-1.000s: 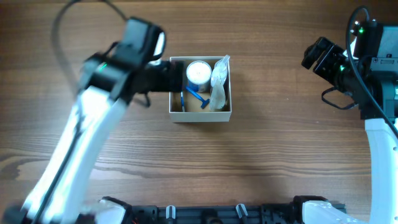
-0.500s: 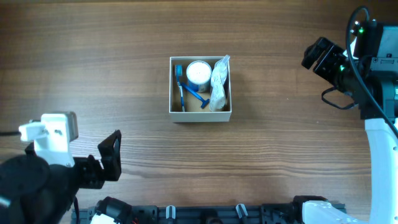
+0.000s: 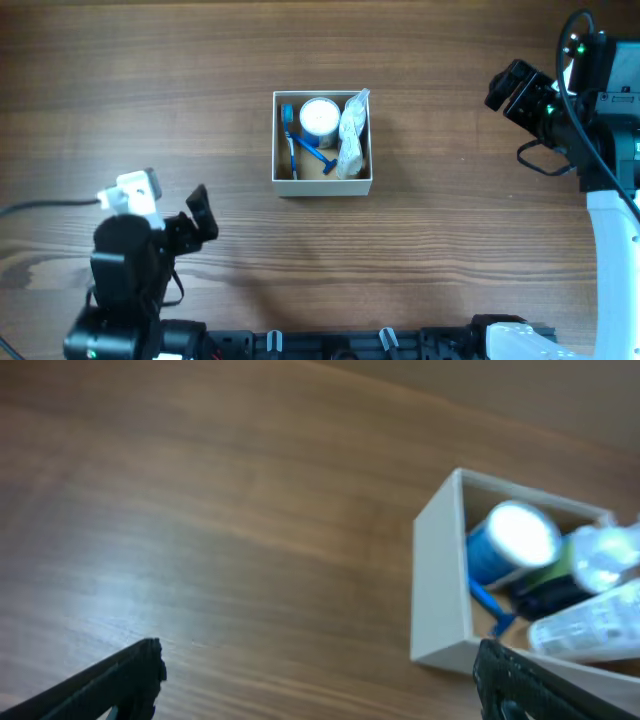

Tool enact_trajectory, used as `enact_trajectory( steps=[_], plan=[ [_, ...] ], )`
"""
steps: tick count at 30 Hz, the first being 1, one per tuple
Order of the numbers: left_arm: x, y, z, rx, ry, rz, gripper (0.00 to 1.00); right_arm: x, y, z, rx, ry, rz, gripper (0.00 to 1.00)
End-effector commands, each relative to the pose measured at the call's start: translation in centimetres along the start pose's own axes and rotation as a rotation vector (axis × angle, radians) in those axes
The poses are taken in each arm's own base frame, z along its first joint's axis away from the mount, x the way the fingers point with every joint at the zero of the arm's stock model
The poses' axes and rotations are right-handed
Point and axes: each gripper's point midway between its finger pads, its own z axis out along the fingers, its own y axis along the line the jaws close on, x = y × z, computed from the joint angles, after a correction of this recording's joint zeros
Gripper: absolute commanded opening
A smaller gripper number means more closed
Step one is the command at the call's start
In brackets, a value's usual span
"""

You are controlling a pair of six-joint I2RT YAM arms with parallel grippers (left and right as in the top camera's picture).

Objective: Pack container

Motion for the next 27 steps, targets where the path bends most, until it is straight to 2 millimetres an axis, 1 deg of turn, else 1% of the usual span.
enact_trajectory(
  steps=[1, 3, 8, 12, 15, 19, 27],
  plan=[
    [2.5, 0.6, 0.2, 0.032, -0.019, -0.031, 1.00, 0.1, 0.1, 0.4, -0.007, 0.012, 0.008, 1.00],
    [3.8, 1.0, 0.3, 0.036, -0.033, -0.032, 1.00, 0.1, 0.1, 0.4, -0.007, 0.012, 0.008, 1.00],
    [6.2, 1.7, 1.0, 0.039, -0.044, -0.033, 1.00, 0.1, 0.1, 0.4, -0.007, 0.012, 0.008, 1.00],
    [8.4, 2.2, 2.2, 0.033, -0.026, -0.031, 1.00, 0.1, 0.1, 0.4, -0.007, 0.012, 0.008, 1.00],
    [9.4, 2.5, 2.7, 0.034, -0.028, -0.031, 1.00, 0.1, 0.1, 0.4, -0.007, 0.012, 0.008, 1.00],
    [9.8, 2.6, 2.9, 0.045, -0.059, -0.035, 1.00, 0.1, 0.1, 0.4, -0.007, 0.012, 0.008, 1.00],
    [9.9, 2.6, 2.9, 0.043, -0.054, -0.034, 1.00, 0.1, 0.1, 0.4, -0.007, 0.012, 0.008, 1.00]
  ],
)
